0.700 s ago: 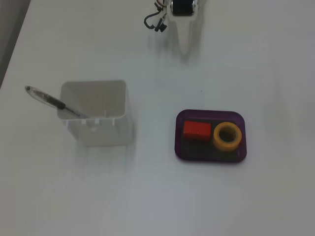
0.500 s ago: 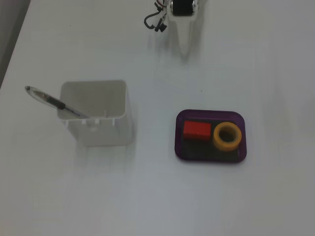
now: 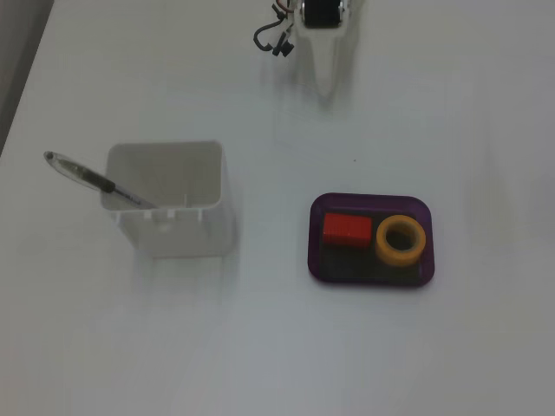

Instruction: Remove the yellow tape from the box.

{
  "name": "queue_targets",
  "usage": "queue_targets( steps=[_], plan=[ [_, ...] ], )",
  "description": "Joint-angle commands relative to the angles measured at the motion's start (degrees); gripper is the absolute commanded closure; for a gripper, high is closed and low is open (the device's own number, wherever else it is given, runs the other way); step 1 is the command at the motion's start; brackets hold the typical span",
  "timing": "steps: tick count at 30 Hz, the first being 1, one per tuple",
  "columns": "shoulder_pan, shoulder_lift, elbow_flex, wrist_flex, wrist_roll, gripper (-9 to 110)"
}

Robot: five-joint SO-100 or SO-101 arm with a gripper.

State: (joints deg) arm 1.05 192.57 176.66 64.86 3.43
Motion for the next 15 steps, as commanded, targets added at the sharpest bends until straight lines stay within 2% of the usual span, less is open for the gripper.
queue_targets(
  steps=[1,8,13,15],
  plan=[
    [0.09,3.87,-5.1,-3.08,-0.35,98],
    [0.79,2.9,-18.46,-5.8,-0.26,98],
    [0.88,2.64,-20.92,-5.71,-0.62,97],
    [0.88,0.97,-20.92,-5.71,-4.31,97]
  ],
)
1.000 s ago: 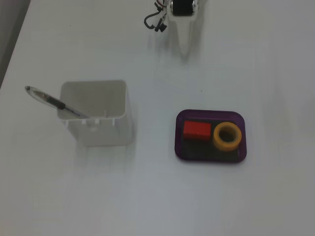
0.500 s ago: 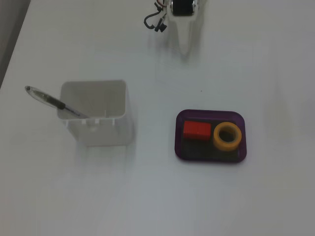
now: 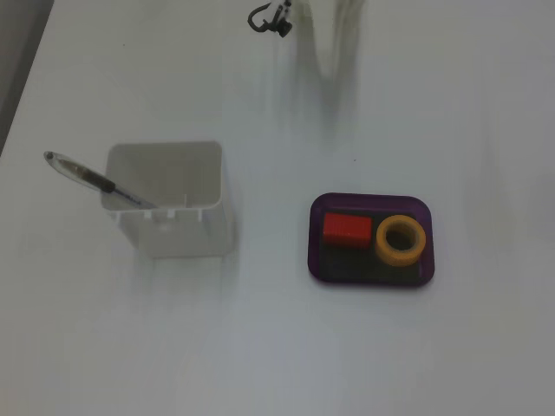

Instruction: Remove the yellow tape from the box.

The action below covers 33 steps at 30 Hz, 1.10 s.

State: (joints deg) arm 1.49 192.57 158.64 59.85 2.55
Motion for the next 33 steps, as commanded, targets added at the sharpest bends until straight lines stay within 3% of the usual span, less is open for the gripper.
queue_targets(
  steps=[1,6,12,22,33],
  plan=[
    [0.44,-0.97,-2.9,-0.7,-6.94,97],
    [0.26,-17.84,-5.98,-0.97,-20.65,97],
    [-0.44,-42.54,-21.8,-0.88,-21.01,96],
    [-11.34,-81.39,-49.22,2.11,-20.48,88],
    [-11.43,-103.89,-70.66,2.11,-20.48,88]
  ],
)
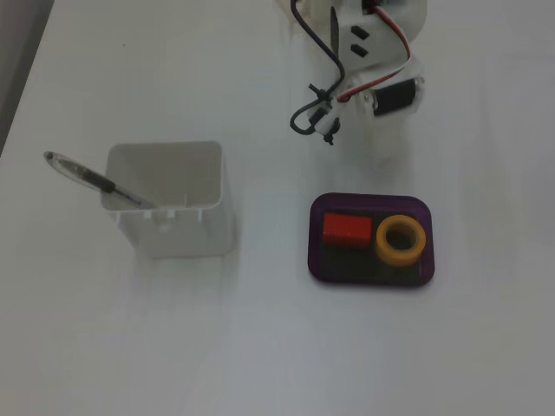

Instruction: Remove the yellow tape from the box.

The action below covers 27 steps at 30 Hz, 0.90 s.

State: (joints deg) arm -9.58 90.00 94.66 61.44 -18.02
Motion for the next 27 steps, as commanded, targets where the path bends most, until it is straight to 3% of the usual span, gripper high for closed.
queue_targets(
  steps=[1,16,27],
  plan=[
    [-0.35,-2.46,-8.79,0.53,0.09,88],
    [-0.35,-21.01,-28.3,0.53,0.09,88],
    [-0.35,-25.4,-31.03,0.18,0.09,88]
  ],
)
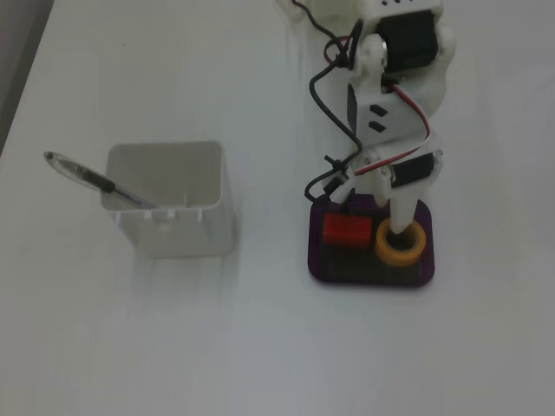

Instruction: Remove the yellow tape from the box.

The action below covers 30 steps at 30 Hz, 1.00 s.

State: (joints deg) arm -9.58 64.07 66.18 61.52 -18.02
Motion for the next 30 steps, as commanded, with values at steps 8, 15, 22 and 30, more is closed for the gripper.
queue_targets(
  steps=[8,15,22,30],
  plan=[
    [-0.35,-3.25,-2.64,-0.44,0.09,88],
    [-0.35,-3.69,-2.64,-1.67,0.09,101],
    [-1.14,-2.72,-4.13,-1.14,3.16,102],
    [-0.53,2.64,-26.37,17.93,7.12,102]
  ],
)
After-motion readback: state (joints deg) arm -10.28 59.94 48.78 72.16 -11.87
